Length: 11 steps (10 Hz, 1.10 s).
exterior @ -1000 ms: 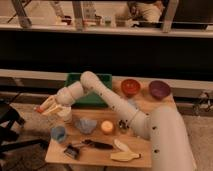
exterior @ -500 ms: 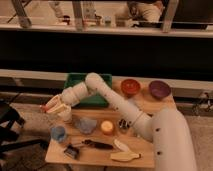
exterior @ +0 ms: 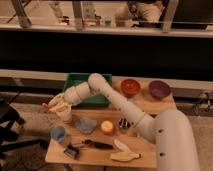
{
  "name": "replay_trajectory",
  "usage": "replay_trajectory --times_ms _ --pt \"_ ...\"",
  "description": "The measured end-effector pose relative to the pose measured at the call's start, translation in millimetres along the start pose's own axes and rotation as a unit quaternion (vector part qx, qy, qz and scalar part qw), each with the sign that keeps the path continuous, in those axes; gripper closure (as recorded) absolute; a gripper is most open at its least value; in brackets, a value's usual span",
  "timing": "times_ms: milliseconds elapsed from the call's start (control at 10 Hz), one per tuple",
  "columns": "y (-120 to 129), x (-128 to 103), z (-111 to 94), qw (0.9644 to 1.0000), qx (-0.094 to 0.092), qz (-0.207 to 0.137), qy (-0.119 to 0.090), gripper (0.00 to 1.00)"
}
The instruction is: Place pepper in paper cup
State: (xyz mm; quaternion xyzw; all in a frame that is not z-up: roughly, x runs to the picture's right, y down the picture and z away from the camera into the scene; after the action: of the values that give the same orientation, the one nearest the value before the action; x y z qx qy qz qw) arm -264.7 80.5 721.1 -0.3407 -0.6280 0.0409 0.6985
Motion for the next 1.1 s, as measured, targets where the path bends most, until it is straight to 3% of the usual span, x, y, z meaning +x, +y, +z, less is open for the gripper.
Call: replay_trajectory --times_ms 300,1100 --pt "-1.8 11.4 4.8 0.9999 0.005 0.01 0.008 0.96" --pt "-12.0 33.2 -8.8 0.9983 0.04 0.029 0.03 0.96"
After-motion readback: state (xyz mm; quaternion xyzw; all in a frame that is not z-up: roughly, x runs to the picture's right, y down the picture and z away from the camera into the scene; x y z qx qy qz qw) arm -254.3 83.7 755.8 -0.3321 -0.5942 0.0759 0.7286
